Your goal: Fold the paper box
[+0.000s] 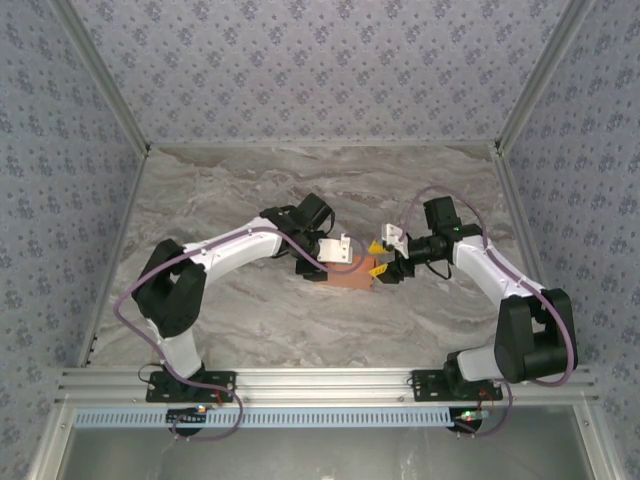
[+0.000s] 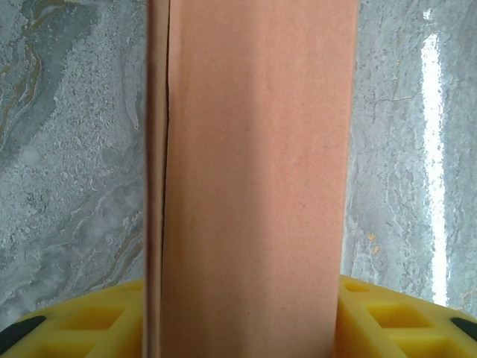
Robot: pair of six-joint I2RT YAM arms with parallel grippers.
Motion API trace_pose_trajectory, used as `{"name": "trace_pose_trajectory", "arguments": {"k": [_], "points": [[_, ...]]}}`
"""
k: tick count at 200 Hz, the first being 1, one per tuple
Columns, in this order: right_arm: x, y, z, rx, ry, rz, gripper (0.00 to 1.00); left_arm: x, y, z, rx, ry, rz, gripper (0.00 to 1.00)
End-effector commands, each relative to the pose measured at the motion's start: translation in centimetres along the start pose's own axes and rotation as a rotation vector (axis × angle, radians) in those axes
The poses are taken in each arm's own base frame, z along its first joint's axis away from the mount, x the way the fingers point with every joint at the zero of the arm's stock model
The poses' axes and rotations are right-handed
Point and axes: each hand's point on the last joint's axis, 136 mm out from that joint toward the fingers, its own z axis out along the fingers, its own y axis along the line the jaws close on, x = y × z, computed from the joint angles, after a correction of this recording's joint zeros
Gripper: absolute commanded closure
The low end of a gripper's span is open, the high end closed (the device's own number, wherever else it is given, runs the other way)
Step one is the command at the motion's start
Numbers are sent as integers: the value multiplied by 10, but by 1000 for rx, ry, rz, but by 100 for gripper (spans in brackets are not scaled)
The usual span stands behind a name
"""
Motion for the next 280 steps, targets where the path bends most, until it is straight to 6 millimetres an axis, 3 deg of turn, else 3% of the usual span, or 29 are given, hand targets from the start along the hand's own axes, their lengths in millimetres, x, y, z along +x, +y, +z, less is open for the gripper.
{"name": "trace_pose_trajectory", "arguments": {"k": [1, 17, 51, 78, 97, 109, 162, 210, 280], "points": [[2, -4, -2, 13, 48, 81, 41, -1, -2, -1, 6, -22, -23, 48], [-5, -14, -8, 79, 48, 212, 41, -2, 0, -1, 0, -29, -47, 47], [-24, -10, -17, 239, 12, 363, 39, -4, 6, -2, -3, -58, -132, 47], [-15, -41, -56, 657, -75, 729, 44, -6, 9, -2, 6, -78, -196, 47], [-11, -30, -70, 730, -155, 867, 53, -6, 8, -2, 10, -79, -219, 47], [4, -21, -73, 791, -117, 935, 55, -6, 7, -2, 11, -82, -226, 47], [19, -17, -29, 673, 37, 827, 55, -7, 7, -1, 16, -94, -240, 49], [17, -36, -23, 685, 106, 820, 64, -10, 8, -1, 11, -104, -249, 50], [19, -45, -13, 682, 150, 821, 79, -12, 10, 0, 5, -113, -262, 52]]}}
